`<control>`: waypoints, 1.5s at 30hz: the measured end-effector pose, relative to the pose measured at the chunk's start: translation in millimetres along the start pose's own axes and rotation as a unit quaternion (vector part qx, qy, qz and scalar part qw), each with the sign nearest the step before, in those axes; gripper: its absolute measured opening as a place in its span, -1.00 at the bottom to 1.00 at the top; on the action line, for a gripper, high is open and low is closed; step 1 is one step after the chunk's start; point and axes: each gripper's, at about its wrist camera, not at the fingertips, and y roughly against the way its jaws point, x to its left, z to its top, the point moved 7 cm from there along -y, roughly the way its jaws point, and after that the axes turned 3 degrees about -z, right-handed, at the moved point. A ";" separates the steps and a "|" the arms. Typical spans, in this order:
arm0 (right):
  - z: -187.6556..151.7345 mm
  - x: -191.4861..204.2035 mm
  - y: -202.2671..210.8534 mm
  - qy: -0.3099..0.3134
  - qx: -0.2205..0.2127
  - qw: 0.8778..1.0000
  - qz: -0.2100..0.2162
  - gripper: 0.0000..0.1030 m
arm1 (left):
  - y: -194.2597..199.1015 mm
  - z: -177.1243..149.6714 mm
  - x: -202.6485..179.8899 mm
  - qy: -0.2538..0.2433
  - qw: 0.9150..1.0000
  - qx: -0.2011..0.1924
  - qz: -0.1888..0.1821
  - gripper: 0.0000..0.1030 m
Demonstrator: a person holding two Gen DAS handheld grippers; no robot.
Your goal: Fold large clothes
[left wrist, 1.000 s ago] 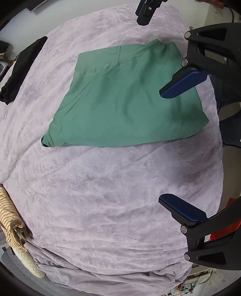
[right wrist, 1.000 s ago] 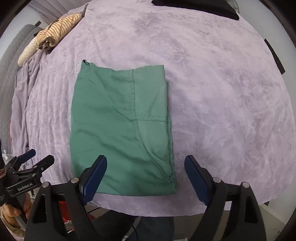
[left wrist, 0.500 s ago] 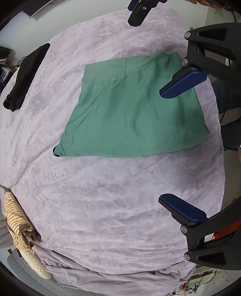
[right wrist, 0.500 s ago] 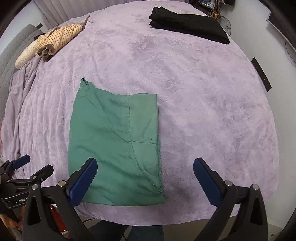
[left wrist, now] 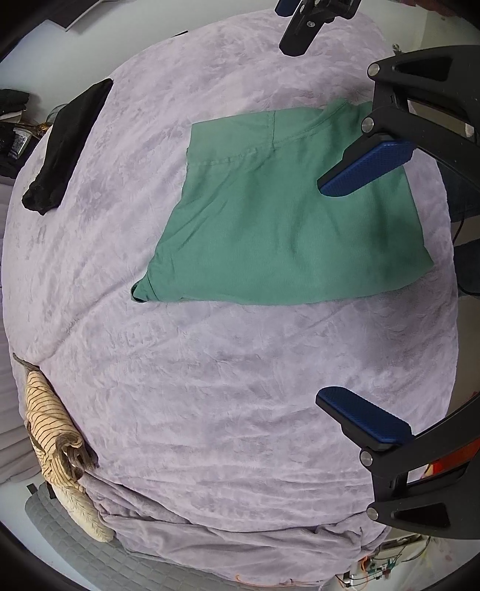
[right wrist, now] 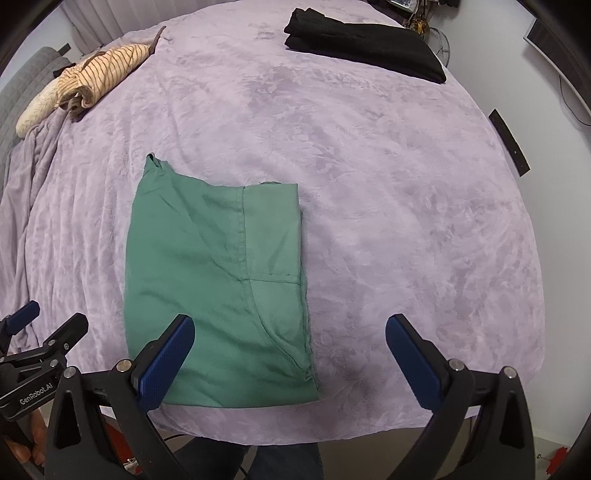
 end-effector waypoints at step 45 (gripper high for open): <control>-0.9 8.9 -9.9 0.000 0.016 1.000 0.008 0.99 | -5.2 0.7 -0.4 0.003 1.000 0.007 0.000 1.00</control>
